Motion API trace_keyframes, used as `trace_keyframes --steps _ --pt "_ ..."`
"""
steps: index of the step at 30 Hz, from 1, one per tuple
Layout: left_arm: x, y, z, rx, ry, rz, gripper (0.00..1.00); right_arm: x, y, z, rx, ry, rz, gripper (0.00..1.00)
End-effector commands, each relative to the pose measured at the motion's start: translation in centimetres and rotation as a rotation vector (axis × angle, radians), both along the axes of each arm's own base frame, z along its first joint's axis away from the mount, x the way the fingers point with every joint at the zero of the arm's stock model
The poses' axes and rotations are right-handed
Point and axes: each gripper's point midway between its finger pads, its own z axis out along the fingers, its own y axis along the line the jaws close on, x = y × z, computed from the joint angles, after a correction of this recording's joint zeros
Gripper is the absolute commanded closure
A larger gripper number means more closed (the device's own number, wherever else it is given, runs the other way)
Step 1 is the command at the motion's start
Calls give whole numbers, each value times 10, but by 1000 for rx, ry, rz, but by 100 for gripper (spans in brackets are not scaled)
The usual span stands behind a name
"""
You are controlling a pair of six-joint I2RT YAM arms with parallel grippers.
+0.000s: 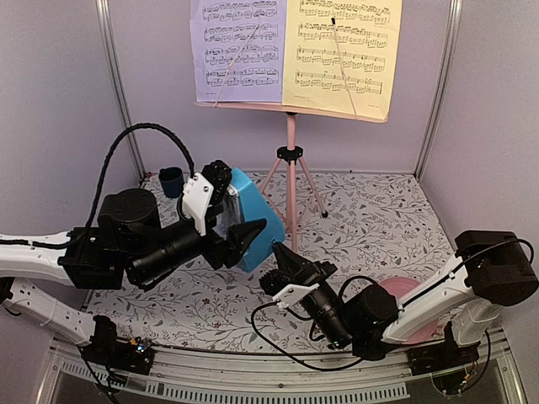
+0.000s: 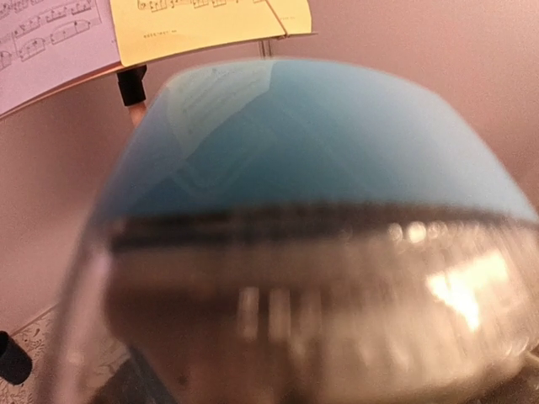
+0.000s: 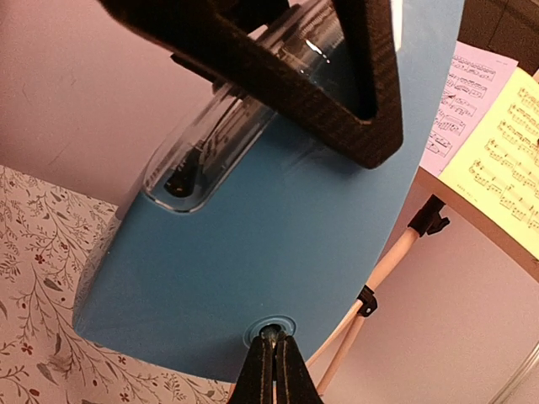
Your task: Set up the instrument practice props
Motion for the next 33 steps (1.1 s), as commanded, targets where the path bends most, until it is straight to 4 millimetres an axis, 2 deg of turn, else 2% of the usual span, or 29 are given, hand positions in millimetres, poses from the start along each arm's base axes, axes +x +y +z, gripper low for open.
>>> trace_keyframes --steps 1,7,12,13,18,20,23,26,28,33 --pt "-3 5 30 -97 -56 -4 79 14 -57 56 457 75 -6 100" --pt "-3 1 28 -90 -58 -6 79 16 -57 53 502 124 22 100" --pt "1 1 24 -81 -53 13 79 19 -44 46 486 186 57 100" --pt "3 1 23 -81 -49 24 79 20 -41 43 469 191 56 97" --pt "24 6 8 -80 17 58 79 20 -30 28 371 233 59 42" --pt "32 7 -3 -81 41 60 79 18 -23 19 327 273 83 25" --pt "42 7 -17 -96 64 50 80 13 -19 4 280 340 108 9" --pt "53 6 -32 -117 74 35 80 8 -12 -15 191 453 137 0" --pt "59 4 -48 -105 93 29 80 5 -9 -21 177 569 192 1" --pt "68 9 -90 -90 133 35 81 8 -25 -20 264 792 304 1"
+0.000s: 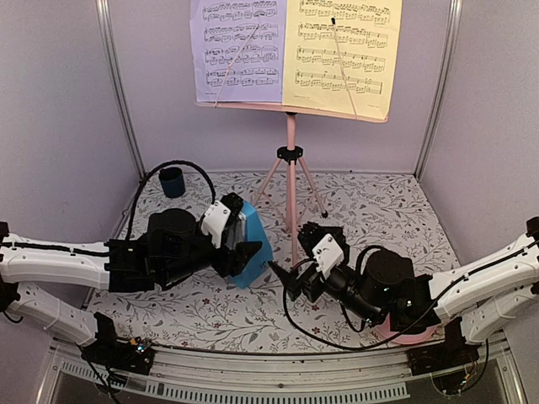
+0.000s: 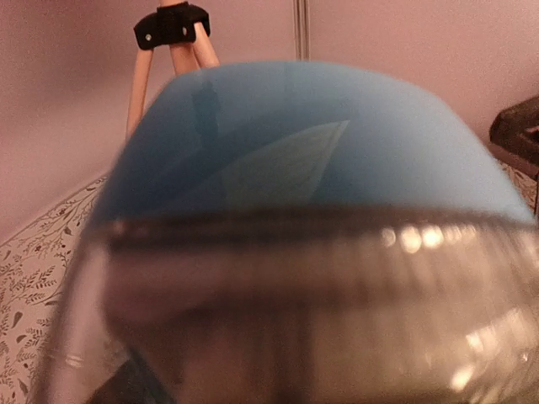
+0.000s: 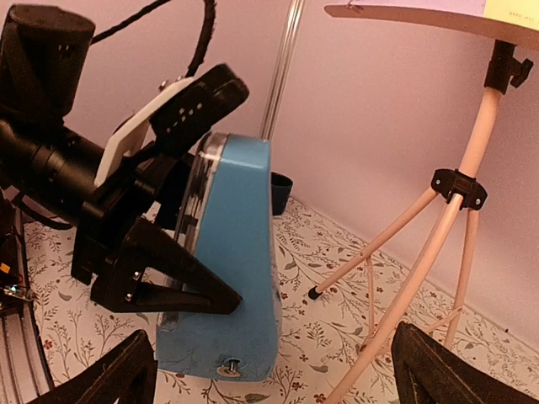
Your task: Set up the instrument practice props
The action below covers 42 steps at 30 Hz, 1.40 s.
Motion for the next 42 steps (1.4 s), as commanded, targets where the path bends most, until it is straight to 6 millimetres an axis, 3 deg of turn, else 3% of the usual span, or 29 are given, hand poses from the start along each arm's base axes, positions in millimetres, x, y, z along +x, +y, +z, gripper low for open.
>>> trace_keyframes --steps 1,5,14,19,24,29,37,42 --pt "6 -3 20 -190 -41 -25 81 2 -12 -12 60 273 124 1" --pt "5 -7 0 -195 -36 -57 81 11 -29 -10 135 392 171 1" --pt "5 -54 -30 -183 5 -166 81 38 -42 -24 186 609 159 1" --pt "3 -72 -46 -172 36 -201 79 35 -41 -13 192 616 179 1" --pt "2 -78 -59 -171 54 -218 75 36 -51 9 232 577 205 1" --pt "0 -85 -72 -148 80 -243 57 41 -50 9 203 583 190 1" --pt "-6 -78 -69 -142 101 -248 15 47 -36 1 178 628 195 1" --pt "-13 -63 -61 -144 86 -250 4 53 -29 -5 169 676 204 1"
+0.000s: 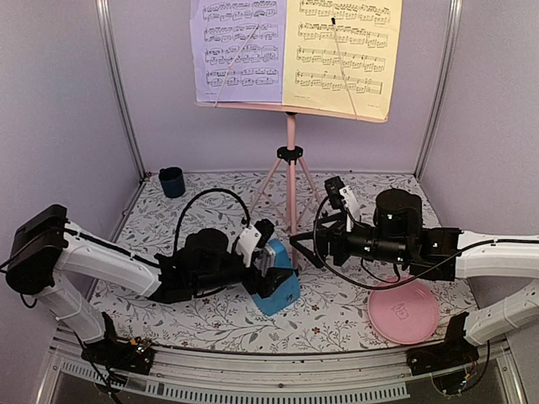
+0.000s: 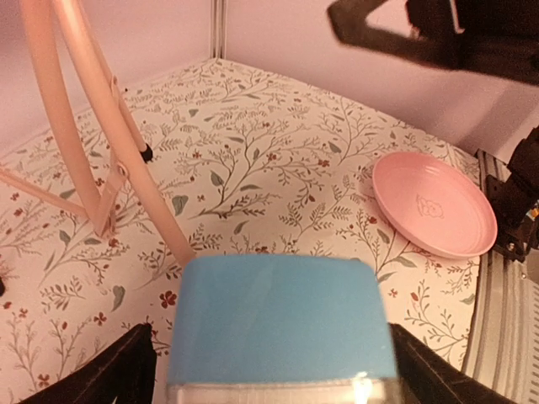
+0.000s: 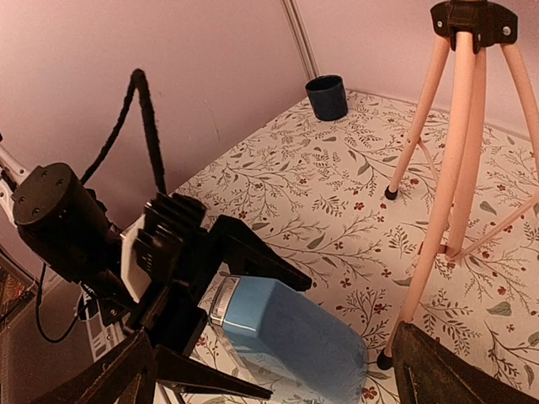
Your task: Set up the instrument practice props
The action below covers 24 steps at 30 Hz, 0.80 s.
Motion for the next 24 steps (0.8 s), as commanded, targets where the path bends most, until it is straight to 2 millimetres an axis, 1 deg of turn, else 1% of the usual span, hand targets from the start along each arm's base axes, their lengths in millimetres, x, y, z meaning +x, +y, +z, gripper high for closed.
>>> trace_keyframes --steps 1,3,4,7,10,15,19,24 --pt "-7 8 30 -72 -47 -15 2 6 9 2 10 50 21 1" --pt "-12 13 35 -82 -52 -25 1 9 13 -4 0 76 26 1" --pt "-14 16 38 -89 -57 -29 3 10 15 -4 0 84 27 1" --pt "-20 24 48 -116 -79 -46 9 13 21 -11 -13 107 30 1" --pt "-22 28 50 -117 -91 -57 16 16 28 -17 -24 126 38 0" --pt "-19 26 49 -113 -90 -60 26 23 34 -26 -30 165 28 2" --pt "-17 22 48 -110 -89 -65 27 29 29 -33 -10 217 18 3" --pt "-14 19 48 -111 -97 -60 33 28 28 -36 59 288 66 5"
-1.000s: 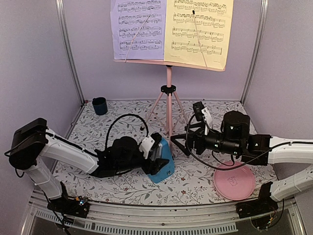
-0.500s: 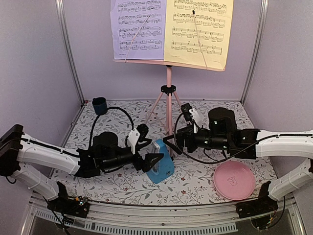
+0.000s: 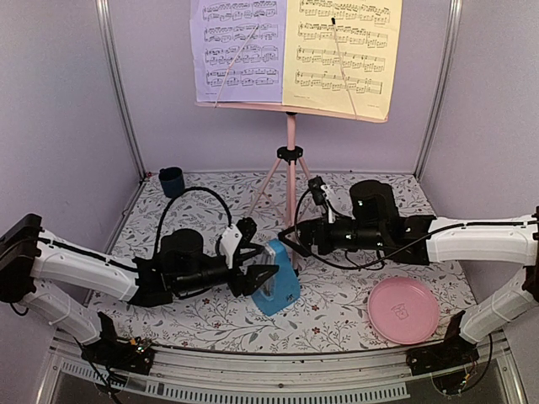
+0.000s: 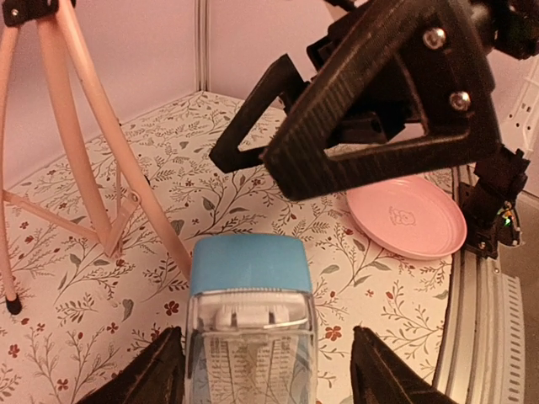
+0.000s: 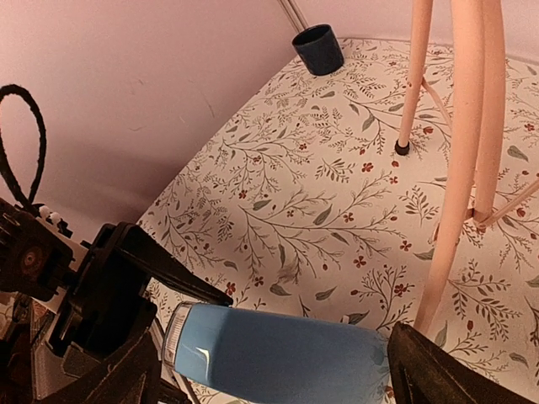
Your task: Set up the instrument practice props
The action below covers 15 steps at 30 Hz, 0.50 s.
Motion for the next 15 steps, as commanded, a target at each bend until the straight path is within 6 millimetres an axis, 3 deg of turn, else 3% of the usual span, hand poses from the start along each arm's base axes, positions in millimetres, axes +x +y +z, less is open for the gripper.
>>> trace_keyframes --steps 1,9,15 --pt "7 -5 13 -36 -31 3 34 -3 4 1 84 79 45 6" --pt "12 -7 15 -42 -40 9 39 -13 17 0 145 186 99 7" --pt "12 -5 18 -48 -46 12 43 -8 18 -14 126 229 72 7"
